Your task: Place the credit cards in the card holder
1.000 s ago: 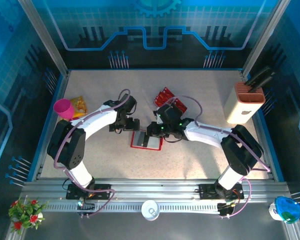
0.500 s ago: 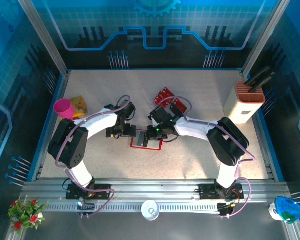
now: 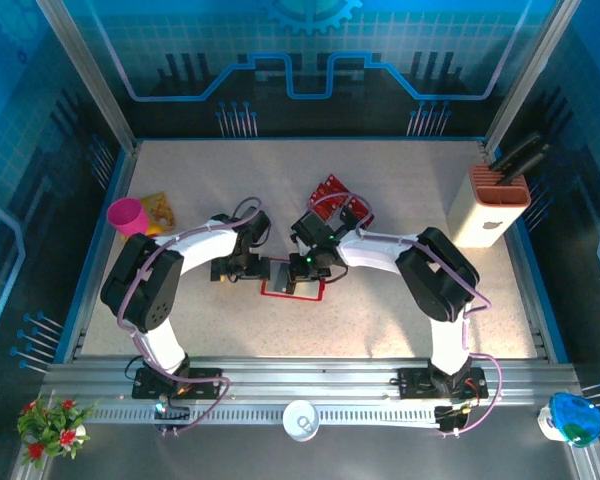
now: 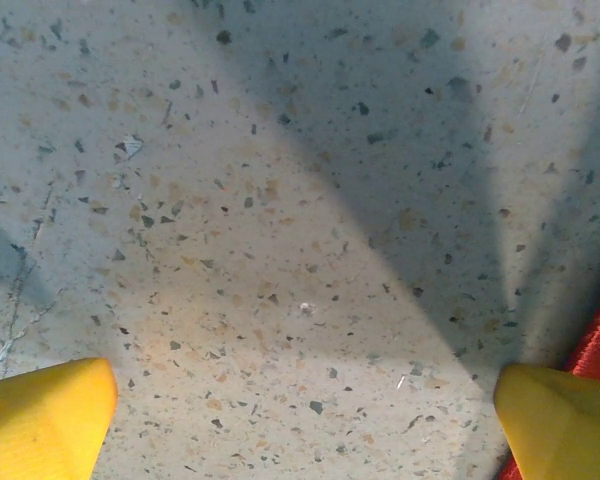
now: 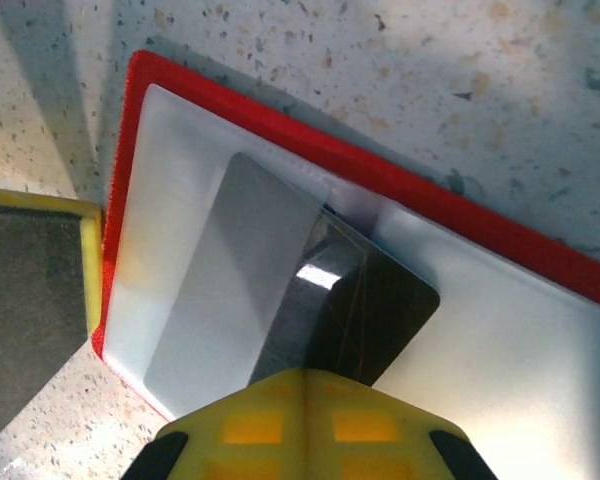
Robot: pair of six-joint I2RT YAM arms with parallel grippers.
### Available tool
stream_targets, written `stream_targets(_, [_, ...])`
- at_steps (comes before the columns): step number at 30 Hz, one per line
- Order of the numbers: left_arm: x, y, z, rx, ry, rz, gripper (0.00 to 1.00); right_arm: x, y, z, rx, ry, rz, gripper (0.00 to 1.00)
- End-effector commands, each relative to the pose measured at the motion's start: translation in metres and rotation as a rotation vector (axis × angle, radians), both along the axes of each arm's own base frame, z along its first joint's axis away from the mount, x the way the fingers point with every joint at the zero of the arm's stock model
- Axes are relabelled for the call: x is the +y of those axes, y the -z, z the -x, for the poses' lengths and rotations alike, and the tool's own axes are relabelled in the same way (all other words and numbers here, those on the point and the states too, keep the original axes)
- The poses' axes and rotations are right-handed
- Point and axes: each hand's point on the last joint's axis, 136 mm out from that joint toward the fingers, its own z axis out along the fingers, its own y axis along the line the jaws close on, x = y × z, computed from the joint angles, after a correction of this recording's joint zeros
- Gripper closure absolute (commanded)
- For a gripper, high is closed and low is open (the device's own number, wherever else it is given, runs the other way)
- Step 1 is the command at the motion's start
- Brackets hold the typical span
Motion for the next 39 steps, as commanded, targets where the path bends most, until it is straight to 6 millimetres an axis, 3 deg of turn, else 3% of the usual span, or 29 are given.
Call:
stream_targets(1, [0.005, 0.015, 0.012, 0.051, -0.01, -0.008, 0.01, 0.007, 0.009, 0.007, 0.028, -0.047, 0.038, 1.0])
stream_targets(8, [0.002, 0.018, 0.014, 0.057, -0.007, 0.008, 0.01, 0.02, 0.01, 0.004, 0.041, -0.065, 0.024, 1.0])
stream_targets(13, [-0.002, 0.014, 0.012, 0.05, -0.003, 0.029, 0.01, 0.027, -0.007, -0.002, 0.019, -0.079, -0.018, 1.0])
stream_targets(17, [-0.006, -0.007, 0.006, 0.009, -0.004, 0.057, 0.01, 0.018, -0.031, -0.007, -0.031, -0.052, -0.03, 1.0])
stream_targets(23, [-0.001, -0.035, -0.006, -0.057, -0.019, 0.052, 0.01, 0.002, -0.033, -0.001, -0.043, -0.01, 0.005, 1.0])
stream_targets(39, [0.006, 0.002, 0.004, 0.032, -0.005, 0.015, 0.01, 0.015, -0.003, 0.004, -0.01, 0.0, 0.038, 1.0])
